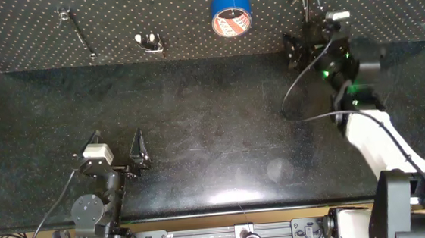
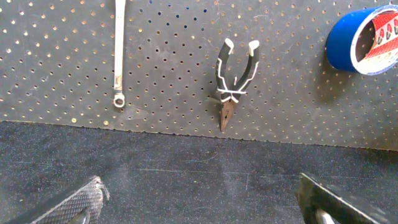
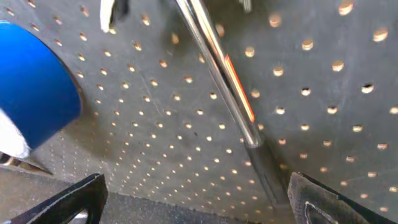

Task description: Place Tools Onto Pegboard

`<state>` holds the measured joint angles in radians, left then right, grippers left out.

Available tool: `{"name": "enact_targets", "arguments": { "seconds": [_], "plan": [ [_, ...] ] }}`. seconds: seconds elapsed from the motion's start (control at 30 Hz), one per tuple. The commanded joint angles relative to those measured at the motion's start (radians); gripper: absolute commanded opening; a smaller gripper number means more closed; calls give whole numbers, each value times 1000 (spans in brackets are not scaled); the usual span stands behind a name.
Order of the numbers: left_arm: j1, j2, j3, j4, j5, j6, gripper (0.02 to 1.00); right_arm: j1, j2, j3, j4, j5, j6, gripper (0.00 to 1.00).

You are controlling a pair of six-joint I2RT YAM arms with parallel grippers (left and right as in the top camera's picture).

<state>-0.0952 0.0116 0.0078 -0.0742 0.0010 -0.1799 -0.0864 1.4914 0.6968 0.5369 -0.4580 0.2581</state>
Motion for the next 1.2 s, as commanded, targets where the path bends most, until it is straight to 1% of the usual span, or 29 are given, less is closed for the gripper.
{"name": "enact_targets", "arguments": {
  "seconds": [0.03, 0.07, 0.1, 0.17, 0.2, 0.23, 0.27, 0.3, 0.33, 0.37, 0.4, 0.43, 0.47, 0.5, 0.53, 0.57, 0.6, 0.63, 0.67, 0.7, 0.73, 0.77, 0.8, 0.83, 0.97, 1.2],
  "plan": [
    [-3, -8, -2, -5, -1, 5, 993, 3, -328, -388, 221, 0, 3, 958],
    [-3, -8, -2, -5, -1, 5, 993, 3, -504, -467, 163, 0, 3, 961],
    [-3, -8, -2, -5, -1, 5, 993, 3, -729, -521, 4, 0, 3, 961],
    [-3, -8, -2, -5, -1, 5, 993, 3, -1228, -538, -524, 1, 3, 961],
    [-3, -8, -2, -5, -1, 5, 993, 3, -1429, -537, -698, 2, 2, 961],
    [-3, -8, -2, -5, -1, 5, 993, 4, -1455, -518, -760, -15, 2, 963],
    [-3, -8, -2, -5, -1, 5, 993, 4, -1429, -509, -769, -14, -29, 963],
    [-3, -8, -2, -5, -1, 5, 993, 2, -1444, -510, -772, 21, -54, 963],
    [-3, -8, -2, -5, -1, 5, 993, -3, -1455, -518, -832, 106, -54, 963],
    [-3, -8, -2, -5, -1, 5, 993, -6, -1459, -543, -902, 241, -54, 965],
    [-3, -8, -2, -5, -1, 5, 993, -6, -1464, -589, -902, 379, -54, 963],
    [-3, -8, -2, -5, -1, 5, 996, -8, -1464, -588, -895, 394, -68, 963],
    [-3, -8, -2, -5, -1, 5, 993, -9, -1464, -589, -895, 341, -301, 965],
    [-3, -8, -2, -5, -1, 5, 993, -10, -1464, -589, -896, 290, -379, 967],
    [-3, -8, -2, -5, -1, 5, 993, -10, -1463, -589, -897, 306, -405, 967],
    [-3, -8, -2, -5, -1, 5, 993, -11, -1460, -589, -899, 320, -407, 965],
    [-3, -8, -2, -5, -1, 5, 993, -11, -1434, -589, -898, 320, -438, 965],
    [-3, -8, -2, -5, -1, 5, 993, -11, -1382, -591, -887, 318, -440, 965],
    [-3, -8, -2, -5, -1, 5, 993, -11, -1324, -607, -825, 310, -439, 965],
    [-3, -8, -2, -5, -1, 5, 993, -11, -1280, -652, -687, 282, -439, 965],
    [-3, -8, -2, -5, -1, 5, 993, -11, -1266, -693, -587, 285, -443, 967],
    [-3, -8, -2, -5, -1, 5, 993, -11, -1284, -693, -587, 285, -422, 967],
    [-3, -8, -2, -5, -1, 5, 993, -11, -1319, -693, -588, 285, -364, 967],
    [-3, -8, -2, -5, -1, 5, 993, -11, -1377, -693, -595, 293, -352, 967],
    [-3, -8, -2, -5, -1, 5, 993, -11, -1489, -693, -594, 300, -352, 967],
    [-3, -8, -2, -5, -1, 5, 993, -11, -1491, -693, -592, 300, -352, 967]
  ]
}}
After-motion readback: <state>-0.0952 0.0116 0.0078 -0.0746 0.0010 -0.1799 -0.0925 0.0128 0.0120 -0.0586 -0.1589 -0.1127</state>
